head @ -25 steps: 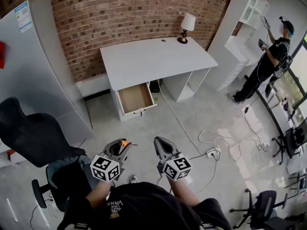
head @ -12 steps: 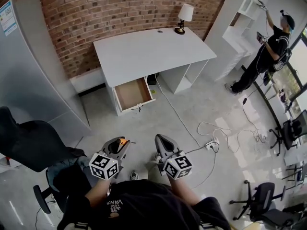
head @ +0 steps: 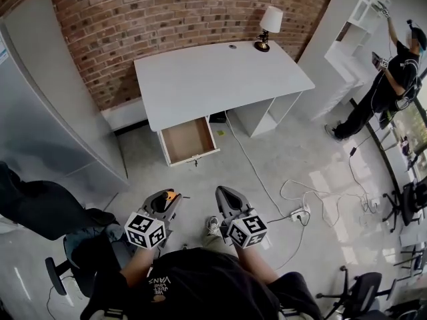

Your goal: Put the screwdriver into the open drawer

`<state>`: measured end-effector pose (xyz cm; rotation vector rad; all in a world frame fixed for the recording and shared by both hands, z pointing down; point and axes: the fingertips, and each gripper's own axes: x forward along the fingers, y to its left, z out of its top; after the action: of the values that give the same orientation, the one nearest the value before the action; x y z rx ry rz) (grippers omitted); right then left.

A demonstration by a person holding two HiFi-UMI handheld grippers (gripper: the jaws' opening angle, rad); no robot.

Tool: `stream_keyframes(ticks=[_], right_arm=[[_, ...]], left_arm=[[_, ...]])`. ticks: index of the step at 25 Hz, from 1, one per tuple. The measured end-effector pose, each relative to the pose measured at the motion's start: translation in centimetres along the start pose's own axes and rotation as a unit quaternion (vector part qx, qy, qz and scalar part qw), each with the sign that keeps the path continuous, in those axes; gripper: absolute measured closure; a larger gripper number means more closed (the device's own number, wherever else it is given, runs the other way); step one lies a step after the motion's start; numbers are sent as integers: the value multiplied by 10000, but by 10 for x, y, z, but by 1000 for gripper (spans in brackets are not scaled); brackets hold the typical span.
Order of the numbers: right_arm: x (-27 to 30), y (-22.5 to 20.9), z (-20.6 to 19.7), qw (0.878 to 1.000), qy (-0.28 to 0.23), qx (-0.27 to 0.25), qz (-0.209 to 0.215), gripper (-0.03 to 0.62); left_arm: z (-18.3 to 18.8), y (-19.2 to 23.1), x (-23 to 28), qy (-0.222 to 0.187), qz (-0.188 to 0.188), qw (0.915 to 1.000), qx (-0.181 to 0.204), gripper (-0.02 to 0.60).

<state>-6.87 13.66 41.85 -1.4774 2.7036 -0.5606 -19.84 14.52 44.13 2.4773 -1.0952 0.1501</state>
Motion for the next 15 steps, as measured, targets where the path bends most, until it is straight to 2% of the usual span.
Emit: stream_keyframes(ticks=[7,15], right_arm=[[42,-58,17,9991,182,-112,363,599],[89,-111,25,9947,576,-137,838,599]], left_arm=[[24,16,74,-97,241,9997,-9,457],[38,35,140,-106,567,9982,-187,457]])
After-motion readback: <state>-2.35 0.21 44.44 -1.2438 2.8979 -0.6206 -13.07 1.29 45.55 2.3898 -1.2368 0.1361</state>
